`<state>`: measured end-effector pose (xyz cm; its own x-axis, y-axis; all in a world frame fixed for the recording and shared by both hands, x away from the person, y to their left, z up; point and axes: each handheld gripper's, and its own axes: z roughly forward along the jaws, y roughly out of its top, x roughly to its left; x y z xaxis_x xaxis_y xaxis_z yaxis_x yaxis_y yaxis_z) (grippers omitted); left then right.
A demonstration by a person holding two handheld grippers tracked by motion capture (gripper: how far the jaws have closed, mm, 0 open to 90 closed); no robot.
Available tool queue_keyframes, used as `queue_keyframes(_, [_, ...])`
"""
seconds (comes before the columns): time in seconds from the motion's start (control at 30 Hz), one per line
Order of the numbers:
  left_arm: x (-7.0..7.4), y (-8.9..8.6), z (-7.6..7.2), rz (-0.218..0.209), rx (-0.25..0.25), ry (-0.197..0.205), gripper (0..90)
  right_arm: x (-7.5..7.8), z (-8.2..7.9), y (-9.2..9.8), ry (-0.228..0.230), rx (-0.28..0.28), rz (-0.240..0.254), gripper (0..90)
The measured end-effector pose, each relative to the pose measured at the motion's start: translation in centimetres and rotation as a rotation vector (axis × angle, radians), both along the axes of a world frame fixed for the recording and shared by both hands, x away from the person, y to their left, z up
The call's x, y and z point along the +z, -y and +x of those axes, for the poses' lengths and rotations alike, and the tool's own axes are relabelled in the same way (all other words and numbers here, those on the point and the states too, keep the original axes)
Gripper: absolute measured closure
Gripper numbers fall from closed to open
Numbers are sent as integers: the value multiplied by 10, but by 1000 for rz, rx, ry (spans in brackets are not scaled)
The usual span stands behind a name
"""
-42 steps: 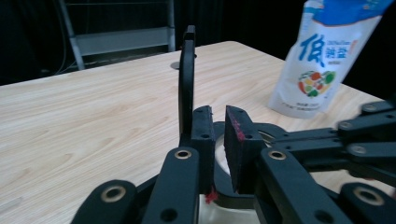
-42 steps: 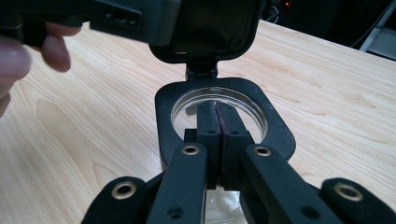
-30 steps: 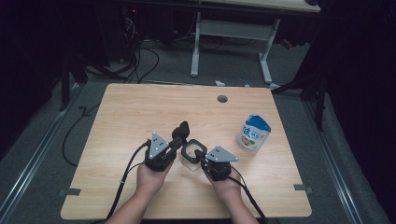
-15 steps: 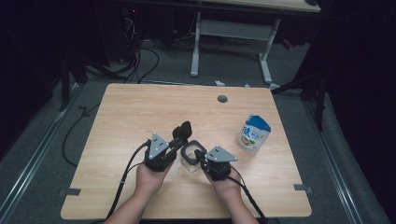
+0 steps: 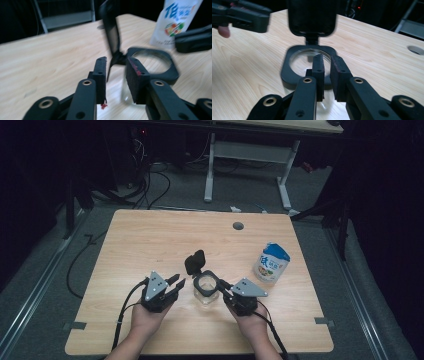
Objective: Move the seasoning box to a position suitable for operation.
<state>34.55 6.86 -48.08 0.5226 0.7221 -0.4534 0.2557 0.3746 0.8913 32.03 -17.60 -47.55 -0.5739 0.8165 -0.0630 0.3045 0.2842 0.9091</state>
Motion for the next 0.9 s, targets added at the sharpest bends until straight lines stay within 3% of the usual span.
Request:
queue_keyframes(0.13, [-12, -12, 14, 32, 22, -50, 634, -7, -1, 22, -20, -51, 27, 799])
queue_keyframes(0.2, [-18, -18, 22, 61, 38, -63, 623, -15, 5, 36, -42, -77, 27, 778])
queue_keyframes(0.3, [-23, -27, 30, 62, 55, -107, 611, -19, 8, 45, -65, -93, 21, 768])
queue_keyframes(0.37, [-22, -35, 27, 66, 59, -97, 585, -21, 8, 56, -83, -124, 16, 746])
queue_keyframes(0.47, [-25, -49, 18, 46, 61, -104, 562, -18, 3, 73, -74, -171, 11, 726])
queue_keyframes(0.53, [-28, -58, 13, 67, 58, -130, 512, -16, -4, 93, -79, -239, 23, 708])
queue_keyframes(0.57, [-28, -61, 12, 66, 53, -138, 512, -16, -4, 93, -79, -239, 23, 708])
queue_keyframes(0.67, [-35, -71, 5, 101, 69, -98, 493, -16, -13, 108, -89, -315, 23, 700])
queue_keyframes(0.77, [-38, -74, 4, 98, 43, -115, 484, -20, -17, 114, -101, -346, 26, 693])
queue_keyframes(0.9, [-41, -72, 5, 129, 32, -112, 462, -28, -18, 123, -122, -389, 17, 677])
